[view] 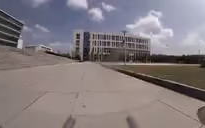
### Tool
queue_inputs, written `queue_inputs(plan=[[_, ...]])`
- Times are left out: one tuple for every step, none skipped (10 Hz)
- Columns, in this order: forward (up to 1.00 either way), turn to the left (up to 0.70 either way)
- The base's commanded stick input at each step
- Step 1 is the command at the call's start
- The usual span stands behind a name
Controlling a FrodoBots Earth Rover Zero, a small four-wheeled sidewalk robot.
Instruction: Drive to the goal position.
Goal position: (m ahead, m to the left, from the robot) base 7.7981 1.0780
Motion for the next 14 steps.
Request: queue_inputs(plan=[[0.70, 0.00], [0.70, 0.00], [0.70, 0.08], [0.70, 0.35], [0.70, 0.33], [0.70, 0.17], [0.70, 0.01], [0.70, 0.00], [0.70, 0.00], [0.70, 0.00], [0.70, 0.00], [0.70, 0.00], [0.70, 0.00], [0.70, 0.00]])
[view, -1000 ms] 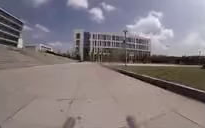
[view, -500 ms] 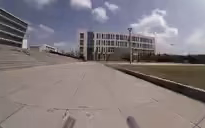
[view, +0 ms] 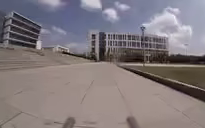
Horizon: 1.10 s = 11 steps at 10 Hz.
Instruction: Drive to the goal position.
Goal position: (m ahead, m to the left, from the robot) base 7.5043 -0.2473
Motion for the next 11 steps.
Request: queue_inputs(plan=[[0.70, 0.00], [0.70, 0.00], [0.70, 0.00], [0.70, 0.00], [0.70, 0.00], [0.70, 0.00], [0.70, 0.00], [0.70, 0.00], [0.70, 0.00], [0.70, 0.00], [0.70, 0.00]])
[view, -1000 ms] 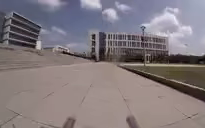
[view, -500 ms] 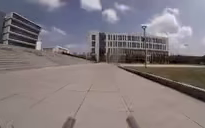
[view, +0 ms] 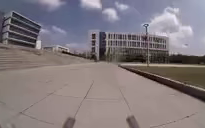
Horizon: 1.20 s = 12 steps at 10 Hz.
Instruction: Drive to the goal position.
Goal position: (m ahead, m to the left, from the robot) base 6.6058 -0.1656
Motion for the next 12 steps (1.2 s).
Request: queue_inputs(plan=[[0.70, 0.00], [0.70, 0.00], [0.70, 0.00], [0.70, 0.00], [0.70, 0.00], [0.70, 0.00], [0.70, 0.00], [0.70, 0.00], [0.70, 0.00], [0.70, 0.00], [0.70, 0.00], [0.70, 0.00]])
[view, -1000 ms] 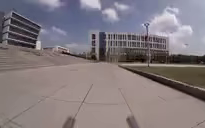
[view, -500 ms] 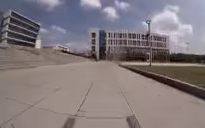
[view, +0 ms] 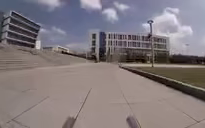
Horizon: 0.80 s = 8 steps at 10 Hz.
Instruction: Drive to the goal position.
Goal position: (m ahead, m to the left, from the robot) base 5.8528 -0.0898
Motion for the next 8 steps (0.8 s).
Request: queue_inputs(plan=[[0.70, 0.00], [0.70, 0.00], [0.70, 0.00], [0.70, 0.00], [0.70, 0.00], [0.70, 0.00], [0.70, 0.00], [0.70, 0.00]])
